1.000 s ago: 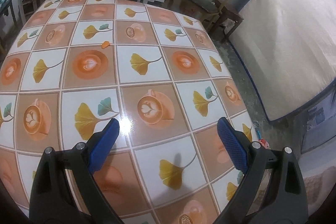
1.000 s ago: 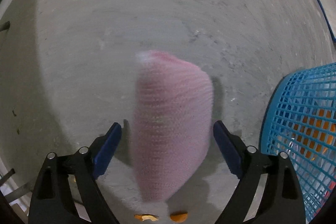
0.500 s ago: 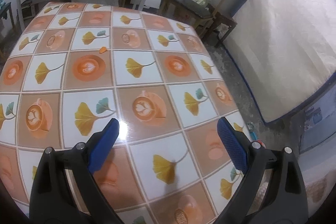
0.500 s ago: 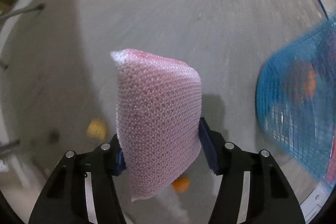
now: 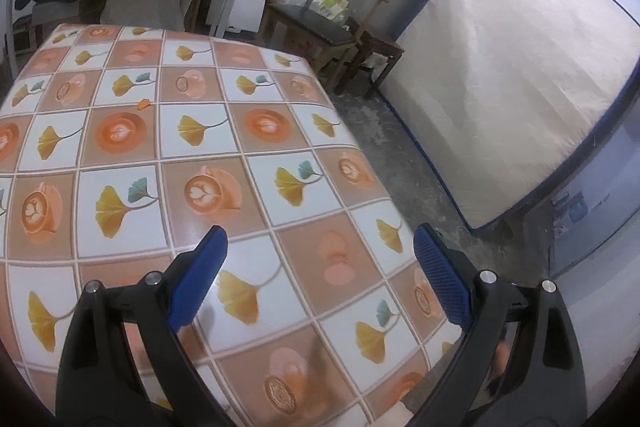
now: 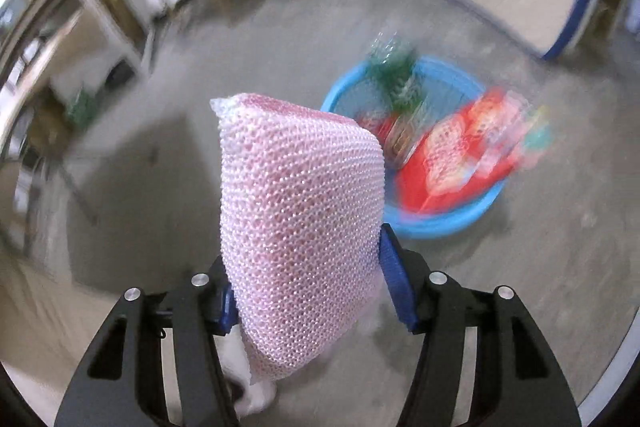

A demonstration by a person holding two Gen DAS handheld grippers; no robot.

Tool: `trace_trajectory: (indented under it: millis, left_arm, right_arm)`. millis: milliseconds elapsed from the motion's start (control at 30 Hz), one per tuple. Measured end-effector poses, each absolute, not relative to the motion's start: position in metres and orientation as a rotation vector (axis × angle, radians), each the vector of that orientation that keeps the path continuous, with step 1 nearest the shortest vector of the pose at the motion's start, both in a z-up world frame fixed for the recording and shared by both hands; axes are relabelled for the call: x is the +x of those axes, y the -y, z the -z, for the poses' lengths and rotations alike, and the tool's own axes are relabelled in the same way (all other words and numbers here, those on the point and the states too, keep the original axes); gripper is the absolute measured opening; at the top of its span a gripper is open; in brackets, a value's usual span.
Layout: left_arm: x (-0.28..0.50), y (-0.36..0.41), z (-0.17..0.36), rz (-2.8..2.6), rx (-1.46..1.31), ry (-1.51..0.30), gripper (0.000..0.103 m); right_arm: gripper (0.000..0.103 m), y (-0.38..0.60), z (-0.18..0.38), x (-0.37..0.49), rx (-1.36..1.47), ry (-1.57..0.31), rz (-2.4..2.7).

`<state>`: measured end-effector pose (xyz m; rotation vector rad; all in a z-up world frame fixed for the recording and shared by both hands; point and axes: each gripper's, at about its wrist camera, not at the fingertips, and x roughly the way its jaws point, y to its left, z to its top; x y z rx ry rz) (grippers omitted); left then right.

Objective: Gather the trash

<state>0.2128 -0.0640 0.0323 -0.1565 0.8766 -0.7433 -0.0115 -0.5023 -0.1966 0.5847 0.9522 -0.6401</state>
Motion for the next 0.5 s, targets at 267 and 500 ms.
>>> trace_trajectory:
  millis: [267, 500]
  left_arm:
    - [0.157, 0.048, -0.024, 0.659, -0.023, -0.831, 0.09]
    - [0.128, 0.038, 0.001, 0.663, -0.07, -0.892, 0.09]
  right_arm:
    - [0.072, 0.578, 0.256, 0.042, 0.63, -1.027, 0.779]
    - [0.077, 0.563, 0.248, 0.008, 0.684, -0.972, 0.789]
